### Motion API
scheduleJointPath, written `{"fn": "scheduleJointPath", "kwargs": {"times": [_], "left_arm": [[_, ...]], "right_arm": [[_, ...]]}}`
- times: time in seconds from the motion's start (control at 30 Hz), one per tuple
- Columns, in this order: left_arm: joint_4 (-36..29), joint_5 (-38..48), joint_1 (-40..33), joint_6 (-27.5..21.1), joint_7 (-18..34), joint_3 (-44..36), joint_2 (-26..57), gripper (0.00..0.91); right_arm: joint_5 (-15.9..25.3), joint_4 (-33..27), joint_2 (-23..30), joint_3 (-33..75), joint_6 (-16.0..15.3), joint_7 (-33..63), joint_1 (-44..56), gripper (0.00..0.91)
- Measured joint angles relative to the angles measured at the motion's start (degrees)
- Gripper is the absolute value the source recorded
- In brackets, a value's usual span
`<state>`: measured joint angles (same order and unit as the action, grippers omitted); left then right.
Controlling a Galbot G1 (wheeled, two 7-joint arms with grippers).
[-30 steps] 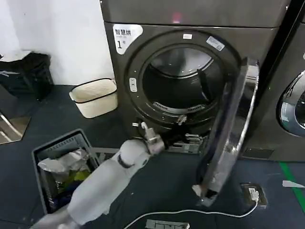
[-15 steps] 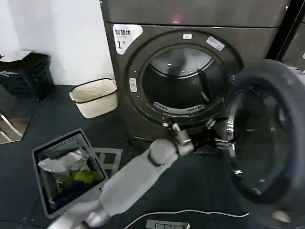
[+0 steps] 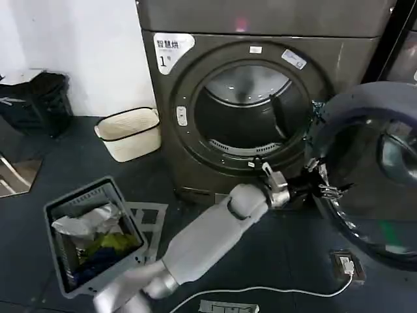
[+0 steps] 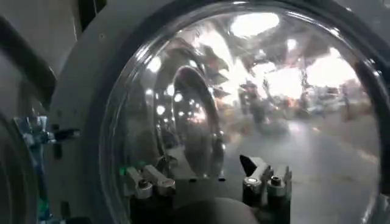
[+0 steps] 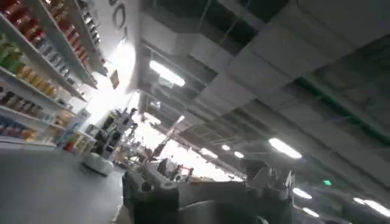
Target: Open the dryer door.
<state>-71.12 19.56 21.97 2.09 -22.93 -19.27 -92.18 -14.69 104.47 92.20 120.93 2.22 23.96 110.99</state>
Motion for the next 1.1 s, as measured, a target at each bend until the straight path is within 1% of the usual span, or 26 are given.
{"fn": "scheduleJointPath", "kwargs": {"times": [0.17,0.3,0.33,0.4,0.5,0.53,0.6,0.7,0.77,0.93,1.1], "left_arm": [[0.1,0.1,0.2,-0.3,0.0,0.2,0.0,0.907],[-2.6,0.3,1.7,-3.8,0.2,0.8,0.0,0.907],[-3.9,0.3,2.3,-5.1,0.5,1.0,0.0,0.907],[-8.6,-0.1,4.3,-9.3,1.9,2.1,0.0,0.907],[-17.8,0.6,8.2,-13.8,3.4,3.7,1.0,0.907],[-20.8,1.0,9.6,-15.4,3.8,4.5,3.1,0.907],[-26.6,2.6,12.5,-17.9,4.6,6.1,9.9,0.907],[-34.2,4.8,16.7,-18.5,5.1,9.1,19.8,0.907],[-38.7,7.2,20.2,-19.1,6.6,11.8,26.0,0.907],[-47.4,10.8,29.6,-21.2,11.5,21.0,38.7,0.907],[-52.5,16.3,39.3,-26.0,17.1,32.2,47.2,0.907]], "right_arm": [[0.6,-2.3,0.0,0.5,0.0,1.1,0.8,0.907],[0.5,-2.7,0.0,0.3,0.0,0.7,0.6,0.907],[0.5,-2.7,0.0,0.2,0.0,0.5,0.4,0.907],[0.3,-2.6,0.0,-0.1,-0.2,0.0,0.2,0.907],[-1.0,-2.4,0.0,-0.8,-0.3,-0.8,0.2,0.907],[-1.7,-2.4,0.0,-1.0,-0.4,-1.1,0.2,0.907],[-2.5,-2.3,0.0,-1.5,-0.5,-1.6,0.1,0.907],[-3.5,-2.1,0.0,-2.5,-1.0,-1.8,-0.5,0.907],[-3.6,-2.1,0.0,-3.1,-1.2,-2.1,-0.9,0.907],[-3.4,-2.1,-2.5,-4.9,-1.1,-3.0,-1.8,0.907],[-3.3,-1.7,-4.2,-7.5,-0.7,-3.8,-2.5,0.907]]}}
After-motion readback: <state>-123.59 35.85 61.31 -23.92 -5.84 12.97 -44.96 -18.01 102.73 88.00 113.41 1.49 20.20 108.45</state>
